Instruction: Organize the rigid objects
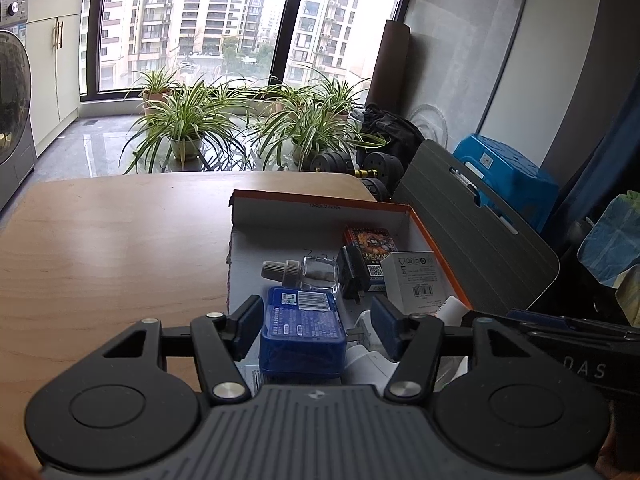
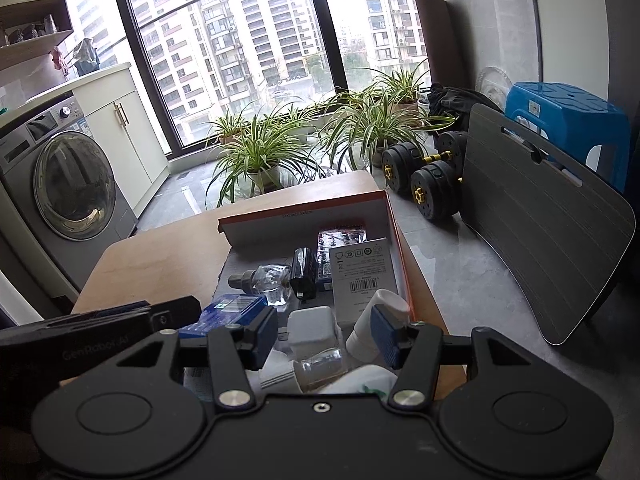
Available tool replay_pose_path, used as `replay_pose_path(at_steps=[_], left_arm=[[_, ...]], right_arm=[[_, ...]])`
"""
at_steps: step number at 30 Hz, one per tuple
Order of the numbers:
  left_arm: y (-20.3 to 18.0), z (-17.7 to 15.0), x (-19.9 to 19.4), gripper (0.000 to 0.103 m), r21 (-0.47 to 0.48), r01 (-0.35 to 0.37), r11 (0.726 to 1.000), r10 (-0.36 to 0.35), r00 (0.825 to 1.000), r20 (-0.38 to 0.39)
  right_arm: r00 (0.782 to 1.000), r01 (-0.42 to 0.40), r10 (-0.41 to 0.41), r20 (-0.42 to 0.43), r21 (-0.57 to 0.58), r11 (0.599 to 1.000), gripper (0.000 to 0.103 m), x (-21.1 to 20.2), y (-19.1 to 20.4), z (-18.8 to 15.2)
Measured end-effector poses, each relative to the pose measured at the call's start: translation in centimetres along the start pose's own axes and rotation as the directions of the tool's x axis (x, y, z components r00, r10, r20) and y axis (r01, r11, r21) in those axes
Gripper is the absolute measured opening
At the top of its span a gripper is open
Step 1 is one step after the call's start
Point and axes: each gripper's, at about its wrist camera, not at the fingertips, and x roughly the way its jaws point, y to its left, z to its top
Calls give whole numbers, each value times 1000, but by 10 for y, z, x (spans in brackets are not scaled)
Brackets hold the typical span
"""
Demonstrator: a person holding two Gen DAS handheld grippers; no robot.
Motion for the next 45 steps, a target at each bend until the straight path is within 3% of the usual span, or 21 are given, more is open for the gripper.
replay_pose_path(at_steps=[7,19,29,45], left_arm=[[0,-5,-11,67,5,-12,1000,12,1000,-1],[-5,-22,-42,103,21,-90,996,91,996,-28],[-19,-49,-68,103,21,-133,991,134,990,-40],[-28,-83,-72,103,15,-202,979,202,975,-89]], right_arm=[[1000,14,-13,20,-9,1000,69,-12,1,1],[999,45,-44,17,-89,995,86,-40,12,-16],[998,55,-57,-12,-103,993,88,-63,5,-49],[997,46,-52,-48,-125,991,88,-73,-1,-84]])
